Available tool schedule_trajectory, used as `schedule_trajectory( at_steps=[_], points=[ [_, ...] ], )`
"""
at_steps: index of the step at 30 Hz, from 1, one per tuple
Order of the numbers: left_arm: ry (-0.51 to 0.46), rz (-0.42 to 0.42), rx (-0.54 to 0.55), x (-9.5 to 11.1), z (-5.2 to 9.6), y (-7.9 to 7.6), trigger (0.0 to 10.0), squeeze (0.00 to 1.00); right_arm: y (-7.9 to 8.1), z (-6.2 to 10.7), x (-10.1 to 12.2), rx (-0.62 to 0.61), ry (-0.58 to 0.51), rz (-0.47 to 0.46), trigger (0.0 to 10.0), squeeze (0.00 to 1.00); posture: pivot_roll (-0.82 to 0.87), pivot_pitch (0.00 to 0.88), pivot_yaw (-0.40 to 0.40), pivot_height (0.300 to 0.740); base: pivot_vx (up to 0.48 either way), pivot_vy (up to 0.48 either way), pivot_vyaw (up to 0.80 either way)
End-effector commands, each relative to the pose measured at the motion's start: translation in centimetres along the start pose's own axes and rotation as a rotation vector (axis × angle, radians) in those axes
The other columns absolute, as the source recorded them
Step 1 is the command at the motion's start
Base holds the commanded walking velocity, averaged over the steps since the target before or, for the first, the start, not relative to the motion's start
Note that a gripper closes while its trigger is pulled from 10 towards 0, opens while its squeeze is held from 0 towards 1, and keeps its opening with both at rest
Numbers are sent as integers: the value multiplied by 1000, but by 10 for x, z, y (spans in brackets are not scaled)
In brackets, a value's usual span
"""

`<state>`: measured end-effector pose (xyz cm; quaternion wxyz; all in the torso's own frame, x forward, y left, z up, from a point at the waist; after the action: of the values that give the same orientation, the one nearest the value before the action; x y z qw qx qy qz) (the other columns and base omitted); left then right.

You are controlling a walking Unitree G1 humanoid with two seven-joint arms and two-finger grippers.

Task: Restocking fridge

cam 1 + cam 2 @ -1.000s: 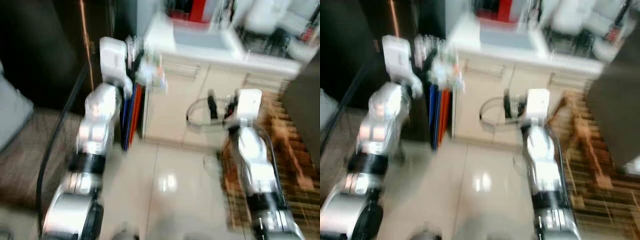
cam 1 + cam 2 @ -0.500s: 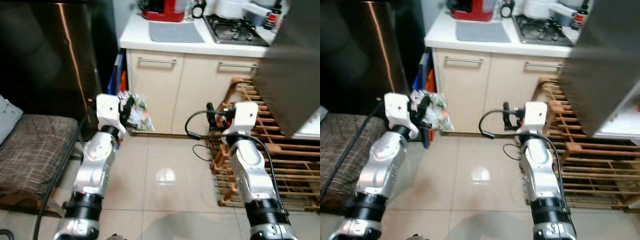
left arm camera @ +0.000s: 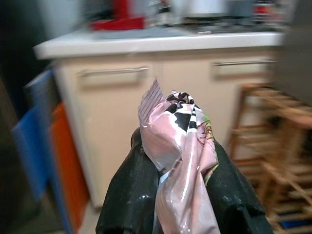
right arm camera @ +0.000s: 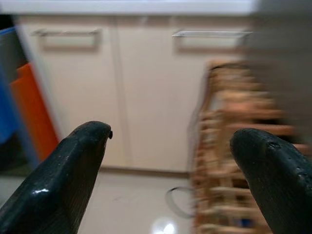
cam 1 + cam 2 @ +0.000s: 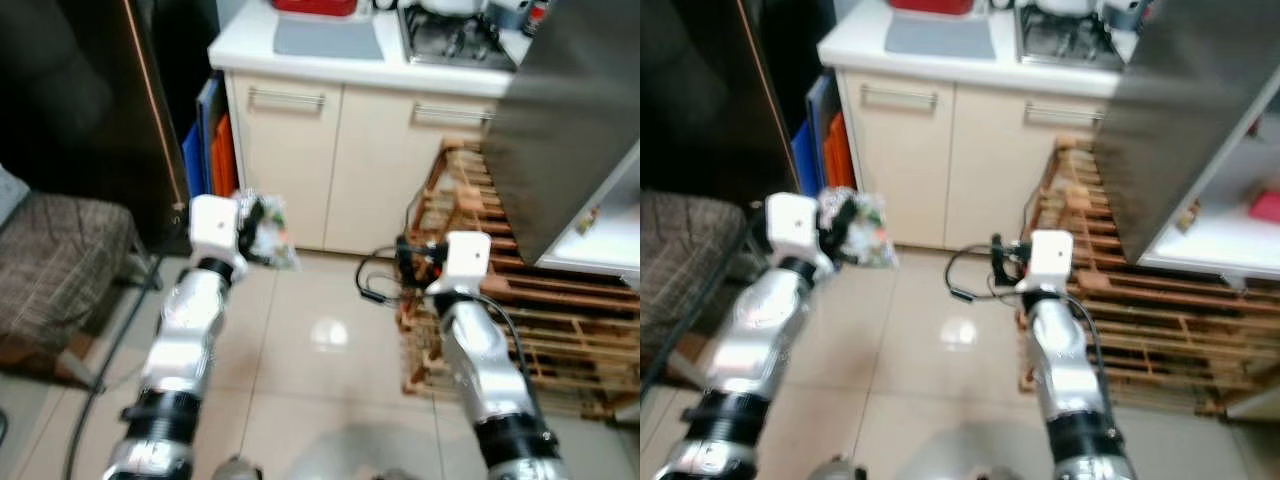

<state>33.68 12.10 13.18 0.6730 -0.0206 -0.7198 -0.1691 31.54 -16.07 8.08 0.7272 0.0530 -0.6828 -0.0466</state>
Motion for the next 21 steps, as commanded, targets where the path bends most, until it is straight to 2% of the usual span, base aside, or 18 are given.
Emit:
schedule_trajectory(
  at_steps=[1,2,3,6,12,21],
  points=[
    [-47,-50,5,11,-3,7,10000,43,5,-2,6,5,-35,1,10000,0,-17,0,40,740,0,-465,0],
    [-49,-57,-5,11,-4,6,10000,43,3,-2,6,1,-35,4,10000,0,-20,0,42,740,0,-465,0],
    [-48,-50,-14,11,-5,6,10000,0,0,-1,5,-11,-33,8,10000,0,-29,0,48,740,0,-465,0],
    [-53,-34,-34,12,-10,3,10000,0,-9,0,4,-36,-33,13,10000,0,-38,0,37,740,0,-465,0],
    [-71,-4,-31,15,-18,-1,10000,0,-8,3,-2,4,0,47,10000,0,-37,0,-4,740,0,-465,0],
    [-91,17,-30,20,-26,-9,10000,0,-11,-2,0,14,5,68,10000,0,-48,0,-13,740,0,-463,0]
  ],
)
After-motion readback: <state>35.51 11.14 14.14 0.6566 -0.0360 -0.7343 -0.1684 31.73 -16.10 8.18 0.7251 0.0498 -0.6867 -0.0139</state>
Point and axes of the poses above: a point about 5 cm out from each wrist's last joint towards the gripper, its own z axis pointing back from the gripper into the wrist, its own x axis along the axis of the wrist's last joint, y = z × x, the point moved 1 cm from there along -z, pointing out of the wrist towards the gripper, and after that the axes turned 5 degrees about -z, right-handed, at the moved point
